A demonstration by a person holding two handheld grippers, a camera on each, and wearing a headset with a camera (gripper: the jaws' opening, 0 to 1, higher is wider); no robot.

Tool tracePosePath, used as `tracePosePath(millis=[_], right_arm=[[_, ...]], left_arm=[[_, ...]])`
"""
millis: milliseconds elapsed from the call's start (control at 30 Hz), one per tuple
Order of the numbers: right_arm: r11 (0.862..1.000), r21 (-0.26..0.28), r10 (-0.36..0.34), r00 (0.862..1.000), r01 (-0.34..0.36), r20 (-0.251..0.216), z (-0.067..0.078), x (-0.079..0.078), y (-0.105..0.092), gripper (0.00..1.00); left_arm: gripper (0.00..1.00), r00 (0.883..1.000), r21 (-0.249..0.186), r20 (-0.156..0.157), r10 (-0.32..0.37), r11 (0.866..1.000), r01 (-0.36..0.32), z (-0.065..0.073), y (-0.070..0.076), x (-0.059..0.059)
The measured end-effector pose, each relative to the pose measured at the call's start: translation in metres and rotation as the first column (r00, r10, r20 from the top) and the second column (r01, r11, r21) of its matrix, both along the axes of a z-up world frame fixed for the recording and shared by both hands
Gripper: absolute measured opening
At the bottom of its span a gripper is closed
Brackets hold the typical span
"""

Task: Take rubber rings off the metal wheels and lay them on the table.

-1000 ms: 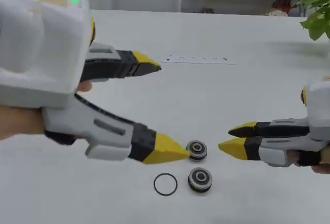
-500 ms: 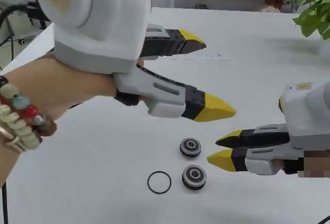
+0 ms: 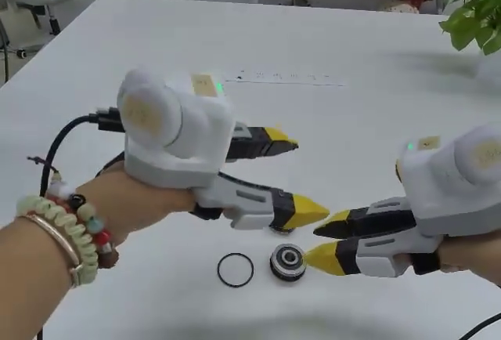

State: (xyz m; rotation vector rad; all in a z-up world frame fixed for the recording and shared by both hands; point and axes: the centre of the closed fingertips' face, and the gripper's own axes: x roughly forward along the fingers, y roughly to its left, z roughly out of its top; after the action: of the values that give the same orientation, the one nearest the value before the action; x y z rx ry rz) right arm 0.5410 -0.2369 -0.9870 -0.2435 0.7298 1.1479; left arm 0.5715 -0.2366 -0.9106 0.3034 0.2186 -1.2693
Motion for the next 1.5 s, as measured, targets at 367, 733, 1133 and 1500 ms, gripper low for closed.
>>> tracePosePath(millis=[367, 733, 1133, 1500], right_arm=[[0.997, -0.063, 0.032, 0.999, -0.033, -0.025, -0.026, -0.009, 0.001, 0.29], [0.999, -0.046, -0.004, 1.000, 0.004, -0.009, -0.031, -0.003, 0.002, 0.26], [0.996, -0.081, 0.024, 0.999, -0.022, 0.022, -0.038, -0.004, 0.007, 0.26], [0.996, -0.081, 0.030, 0.999, -0.028, 0.025, -0.038, -0.004, 0.006, 0.21]], left_arm=[[0.42, 0.997, 0.148, -0.058, -0.052, 0.987, 0.060, -0.056, 0.000, -0.018], [0.28, 0.994, 0.190, -0.099, -0.041, 0.980, 0.060, -0.081, 0.006, -0.021], [0.21, 0.990, 0.178, -0.136, -0.030, 0.982, 0.054, -0.092, 0.000, -0.025], [0.15, 0.992, 0.163, -0.118, -0.045, 0.985, 0.064, -0.092, 0.000, -0.028]])
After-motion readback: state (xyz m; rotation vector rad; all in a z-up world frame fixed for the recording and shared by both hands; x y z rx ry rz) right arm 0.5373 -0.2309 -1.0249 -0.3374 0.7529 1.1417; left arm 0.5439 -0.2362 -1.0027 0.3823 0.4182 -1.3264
